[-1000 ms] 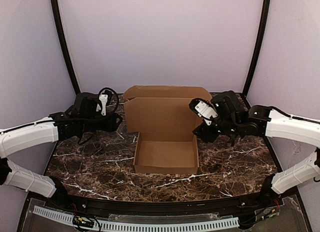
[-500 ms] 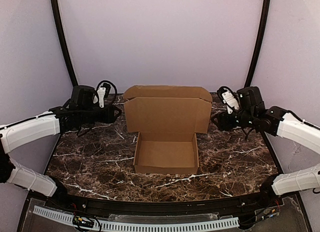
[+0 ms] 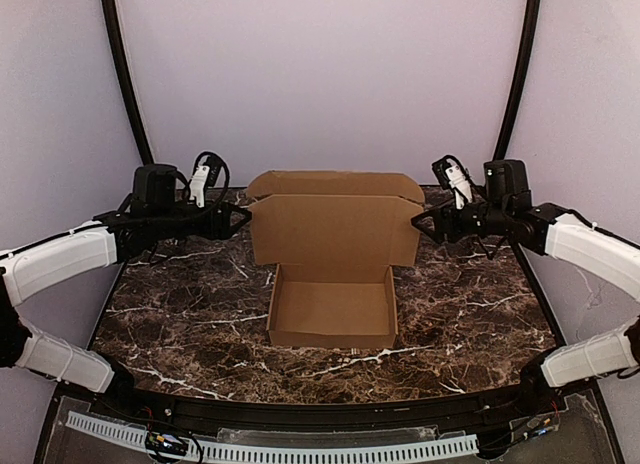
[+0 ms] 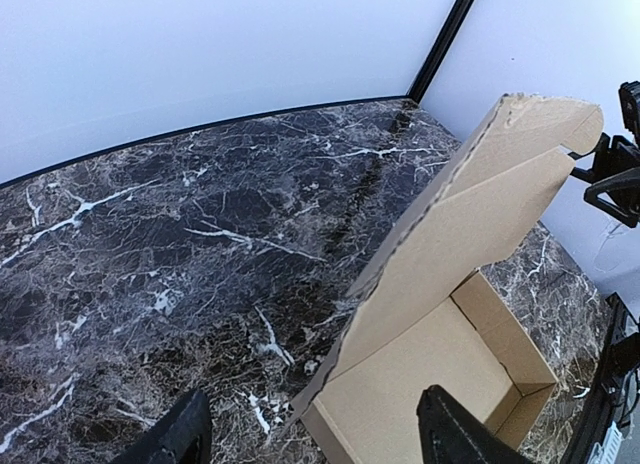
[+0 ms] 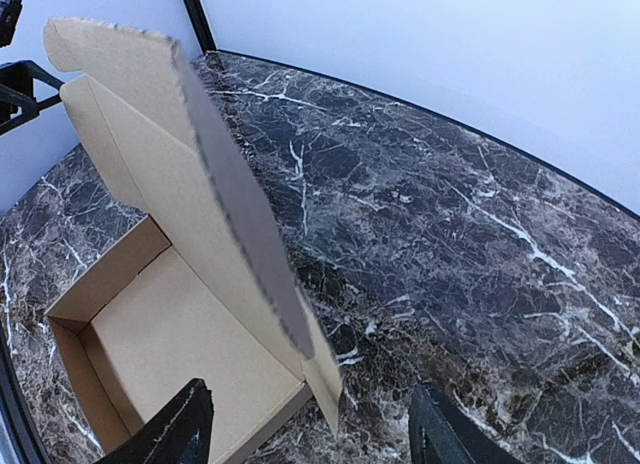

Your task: Fold the paper box

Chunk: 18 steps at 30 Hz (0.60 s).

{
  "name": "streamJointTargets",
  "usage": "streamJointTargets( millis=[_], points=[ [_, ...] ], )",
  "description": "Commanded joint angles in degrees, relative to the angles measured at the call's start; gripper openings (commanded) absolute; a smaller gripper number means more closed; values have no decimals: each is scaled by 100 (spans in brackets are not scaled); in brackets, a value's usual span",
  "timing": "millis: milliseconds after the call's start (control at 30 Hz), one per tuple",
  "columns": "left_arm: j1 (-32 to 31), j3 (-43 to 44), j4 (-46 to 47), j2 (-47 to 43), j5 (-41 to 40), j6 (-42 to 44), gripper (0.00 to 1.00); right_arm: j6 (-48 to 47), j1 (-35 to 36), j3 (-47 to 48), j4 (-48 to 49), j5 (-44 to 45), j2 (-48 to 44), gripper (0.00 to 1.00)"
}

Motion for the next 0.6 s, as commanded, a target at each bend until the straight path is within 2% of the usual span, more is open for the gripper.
streamJointTargets(
  millis=[0, 267, 567],
  points=[
    [31, 56, 123, -92, 265, 65, 71, -167, -253, 267, 493, -573, 238, 65],
    [31, 134, 138, 40, 399, 28, 73, -214, -323, 364, 615, -1252, 477, 49],
    [31, 286, 196, 206, 688, 65, 73, -166, -327, 267, 606, -1365, 366, 28]
  ],
)
